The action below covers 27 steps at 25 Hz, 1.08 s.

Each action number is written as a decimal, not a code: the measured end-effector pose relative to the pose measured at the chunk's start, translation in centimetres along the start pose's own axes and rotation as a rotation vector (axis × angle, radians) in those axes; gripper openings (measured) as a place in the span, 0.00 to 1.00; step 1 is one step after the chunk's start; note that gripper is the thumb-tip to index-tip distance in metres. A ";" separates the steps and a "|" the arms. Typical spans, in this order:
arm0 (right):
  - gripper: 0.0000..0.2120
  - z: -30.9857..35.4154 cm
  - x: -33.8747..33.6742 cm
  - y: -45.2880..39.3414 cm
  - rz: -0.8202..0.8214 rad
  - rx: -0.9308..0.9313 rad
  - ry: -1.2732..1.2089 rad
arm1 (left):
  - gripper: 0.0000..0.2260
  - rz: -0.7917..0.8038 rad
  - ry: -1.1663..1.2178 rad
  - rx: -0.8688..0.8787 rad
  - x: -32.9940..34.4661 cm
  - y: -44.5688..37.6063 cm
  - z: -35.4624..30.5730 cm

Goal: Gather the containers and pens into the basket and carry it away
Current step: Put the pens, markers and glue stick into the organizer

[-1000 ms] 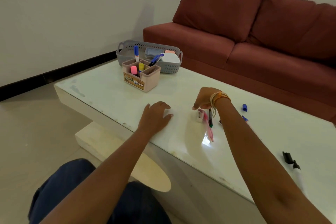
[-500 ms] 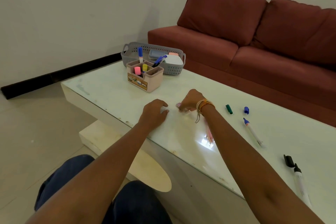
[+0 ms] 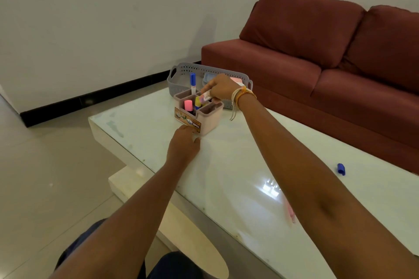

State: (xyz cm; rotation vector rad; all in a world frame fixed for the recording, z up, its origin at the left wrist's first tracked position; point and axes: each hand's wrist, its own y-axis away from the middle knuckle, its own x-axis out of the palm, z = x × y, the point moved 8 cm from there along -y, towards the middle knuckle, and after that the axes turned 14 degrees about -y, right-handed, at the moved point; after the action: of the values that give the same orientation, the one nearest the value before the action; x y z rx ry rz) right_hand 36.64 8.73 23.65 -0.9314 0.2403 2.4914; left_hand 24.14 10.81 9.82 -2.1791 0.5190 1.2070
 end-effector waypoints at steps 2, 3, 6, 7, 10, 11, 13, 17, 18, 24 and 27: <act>0.12 0.7 1.3 -1.3 0.053 -0.010 0.063 | 0.14 -0.034 0.025 -0.041 -0.1 -0.3 0.6; 0.13 1.1 1.9 -1.8 0.043 -0.038 0.107 | 0.15 -0.036 0.012 -0.028 0.0 -0.4 0.7; 0.12 1.7 2.9 -3.3 -0.061 -0.076 0.261 | 0.16 -0.003 -0.059 0.057 0.4 -0.6 0.3; 0.13 1.6 3.2 -3.7 -0.090 -0.063 0.321 | 0.17 0.001 -0.058 0.059 0.4 -0.6 0.4; 0.17 1.0 3.9 -4.1 -0.116 -0.043 0.429 | 0.17 -0.002 -0.061 0.062 0.5 -0.7 0.5; 0.18 0.8 4.0 -4.0 -0.107 -0.043 0.440 | 0.17 0.005 -0.066 0.068 0.5 -0.6 0.4; 0.16 0.3 4.0 -3.8 -0.097 -0.040 0.423 | 0.16 0.001 -0.050 0.059 0.3 -0.3 0.3; 0.12 -0.8 1.4 -1.8 -0.217 -0.029 0.263 | 0.15 -0.005 0.080 0.011 -0.3 0.5 0.4; 0.11 -1.3 0.2 -0.9 -0.267 -0.025 0.204 | 0.15 0.011 0.047 0.030 -0.3 0.9 0.1; 0.09 -10.9 -5.7 8.4 -0.422 0.254 -0.147 | 0.12 0.022 -0.158 0.304 -0.3 5.4 -4.1; 0.07 -15.5 -7.4 12.6 -0.445 0.399 -0.093 | 0.14 0.048 -0.152 0.329 0.2 7.7 -5.7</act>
State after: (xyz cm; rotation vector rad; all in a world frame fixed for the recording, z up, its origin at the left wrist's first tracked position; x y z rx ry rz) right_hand 44.34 -9.93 16.88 -0.6197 0.4285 1.9737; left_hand 23.34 1.30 9.64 -1.7936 0.6569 1.2069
